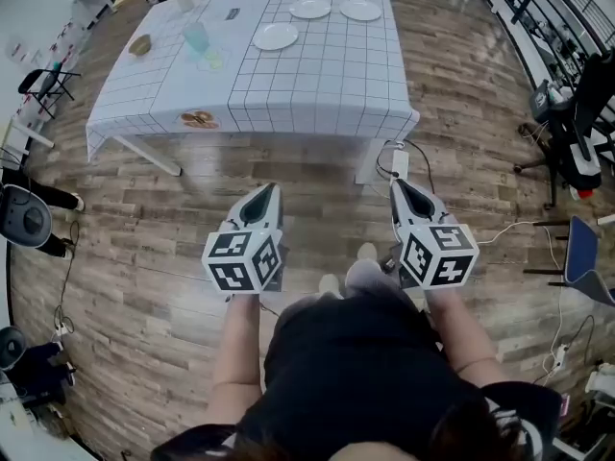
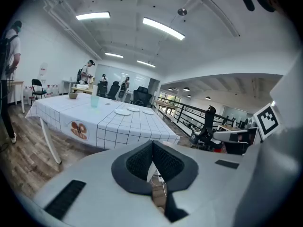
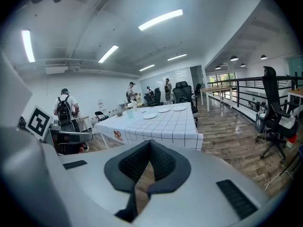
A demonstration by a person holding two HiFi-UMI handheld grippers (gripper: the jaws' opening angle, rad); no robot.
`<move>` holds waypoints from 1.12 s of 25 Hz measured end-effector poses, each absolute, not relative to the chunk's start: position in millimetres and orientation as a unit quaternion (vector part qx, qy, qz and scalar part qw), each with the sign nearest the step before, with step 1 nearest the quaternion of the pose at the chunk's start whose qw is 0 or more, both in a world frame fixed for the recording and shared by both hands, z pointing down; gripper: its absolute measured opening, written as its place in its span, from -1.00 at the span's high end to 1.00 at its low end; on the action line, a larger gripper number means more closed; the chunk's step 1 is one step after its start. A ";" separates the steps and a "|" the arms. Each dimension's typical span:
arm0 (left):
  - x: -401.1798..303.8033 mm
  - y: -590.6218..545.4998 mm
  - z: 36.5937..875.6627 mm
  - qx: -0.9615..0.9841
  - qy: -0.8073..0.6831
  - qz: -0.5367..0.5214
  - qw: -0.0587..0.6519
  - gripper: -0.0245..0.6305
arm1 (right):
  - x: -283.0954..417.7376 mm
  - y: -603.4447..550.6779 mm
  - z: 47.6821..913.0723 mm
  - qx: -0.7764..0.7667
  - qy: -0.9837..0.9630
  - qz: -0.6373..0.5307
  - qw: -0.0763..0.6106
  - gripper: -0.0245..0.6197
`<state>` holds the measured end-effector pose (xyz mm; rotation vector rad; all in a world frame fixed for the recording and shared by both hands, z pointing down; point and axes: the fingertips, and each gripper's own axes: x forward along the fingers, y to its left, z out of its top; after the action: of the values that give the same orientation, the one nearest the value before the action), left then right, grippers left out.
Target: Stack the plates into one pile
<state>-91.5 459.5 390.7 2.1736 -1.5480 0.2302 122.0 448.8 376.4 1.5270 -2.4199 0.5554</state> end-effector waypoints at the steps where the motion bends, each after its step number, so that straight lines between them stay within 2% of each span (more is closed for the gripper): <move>1: -92.7 458.4 391.0 0.790 -0.563 0.084 0.226 0.84 | 120.6 447.8 376.4 0.520 -0.826 0.188 0.114 0.88; 22: -110.3 404.0 392.8 0.785 -0.583 0.083 0.192 0.84 | 85.3 390.6 376.7 0.480 -0.849 0.177 0.133 0.88; 28: -97.2 349.9 399.0 0.789 -0.569 0.081 0.219 0.84 | 83.6 333.9 381.9 0.461 -0.858 0.181 0.136 0.88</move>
<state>-97.2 349.9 399.0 2.1822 -1.5742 0.2241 83.6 333.9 381.9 1.3333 -2.4850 0.5234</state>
